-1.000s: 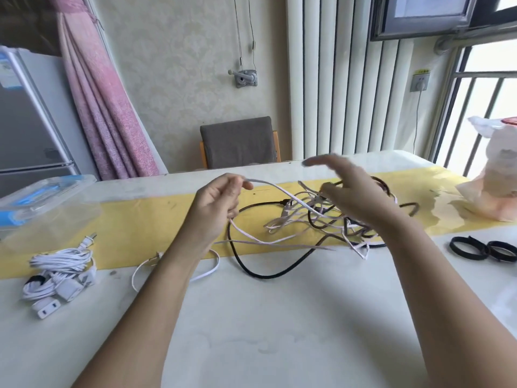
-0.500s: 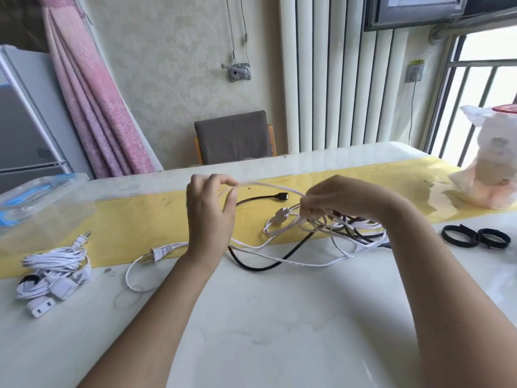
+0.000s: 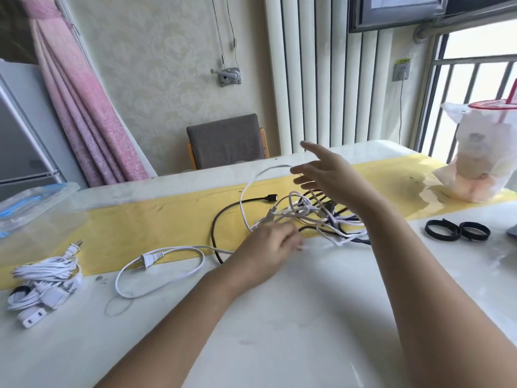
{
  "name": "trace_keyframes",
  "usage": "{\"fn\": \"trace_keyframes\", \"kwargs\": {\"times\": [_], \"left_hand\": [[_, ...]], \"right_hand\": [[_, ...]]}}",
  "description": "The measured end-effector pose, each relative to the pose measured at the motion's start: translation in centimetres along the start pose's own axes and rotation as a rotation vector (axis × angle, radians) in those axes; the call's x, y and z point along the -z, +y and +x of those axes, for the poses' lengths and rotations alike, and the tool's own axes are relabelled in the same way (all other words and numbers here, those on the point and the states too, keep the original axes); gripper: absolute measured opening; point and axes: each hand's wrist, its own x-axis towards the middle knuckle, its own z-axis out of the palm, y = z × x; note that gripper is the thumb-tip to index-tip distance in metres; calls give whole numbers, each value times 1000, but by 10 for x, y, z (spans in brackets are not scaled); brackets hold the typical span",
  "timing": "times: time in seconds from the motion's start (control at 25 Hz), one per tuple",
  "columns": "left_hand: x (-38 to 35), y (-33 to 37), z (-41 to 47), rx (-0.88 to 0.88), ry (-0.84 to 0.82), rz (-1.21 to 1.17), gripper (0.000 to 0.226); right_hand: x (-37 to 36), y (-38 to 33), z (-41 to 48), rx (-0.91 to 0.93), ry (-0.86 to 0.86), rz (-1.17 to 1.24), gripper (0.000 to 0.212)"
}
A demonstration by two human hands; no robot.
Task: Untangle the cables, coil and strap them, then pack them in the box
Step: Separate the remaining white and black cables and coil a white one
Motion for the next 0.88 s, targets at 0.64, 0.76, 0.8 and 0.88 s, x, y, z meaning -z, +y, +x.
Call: {"fn": "trace_keyframes", "kwargs": {"times": [0.64,0.76,0.8,0.88], "left_hand": [[123,-59,-14,538,886,-787,39],[113,-83,-29,750,793,72,42],[108,-86,-32,811,699,201,42],[100,-87,-32,785,563,181,38]], "right_hand": [[-4,-9,-8,124,493,-783,37],[-16,-9,-9,-25,316,-774,37],[-22,-9,-10,-22,262,-705,30],[-36,-10,-12,-20,148,-598,23]]}}
